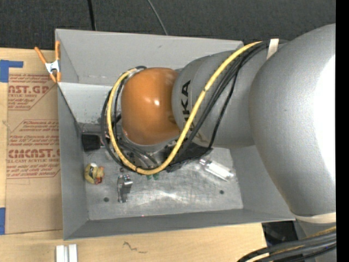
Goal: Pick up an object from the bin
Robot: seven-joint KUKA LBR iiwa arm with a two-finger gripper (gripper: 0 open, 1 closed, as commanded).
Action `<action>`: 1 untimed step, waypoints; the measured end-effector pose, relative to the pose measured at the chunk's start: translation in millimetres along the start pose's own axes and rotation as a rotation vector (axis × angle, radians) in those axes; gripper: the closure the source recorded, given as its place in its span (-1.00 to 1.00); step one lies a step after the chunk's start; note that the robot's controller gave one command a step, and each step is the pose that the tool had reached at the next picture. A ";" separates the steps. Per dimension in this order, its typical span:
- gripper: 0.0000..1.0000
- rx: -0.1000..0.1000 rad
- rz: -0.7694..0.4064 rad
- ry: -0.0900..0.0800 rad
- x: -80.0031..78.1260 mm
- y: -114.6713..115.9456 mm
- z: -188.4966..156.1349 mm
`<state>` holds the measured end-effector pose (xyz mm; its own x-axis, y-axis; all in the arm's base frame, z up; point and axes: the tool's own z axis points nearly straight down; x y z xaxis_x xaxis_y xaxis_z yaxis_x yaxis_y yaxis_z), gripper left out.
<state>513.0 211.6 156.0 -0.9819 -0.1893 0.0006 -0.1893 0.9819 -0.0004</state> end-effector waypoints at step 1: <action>-1.00 -0.001 -0.156 -0.003 1.0 12.7 -14.4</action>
Offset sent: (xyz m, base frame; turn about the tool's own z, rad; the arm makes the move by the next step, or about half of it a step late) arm 0.0301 0.0356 -0.0527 0.0998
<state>509.7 223.9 170.4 -0.9407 -0.3392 -0.0023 -0.3392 0.9407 0.0009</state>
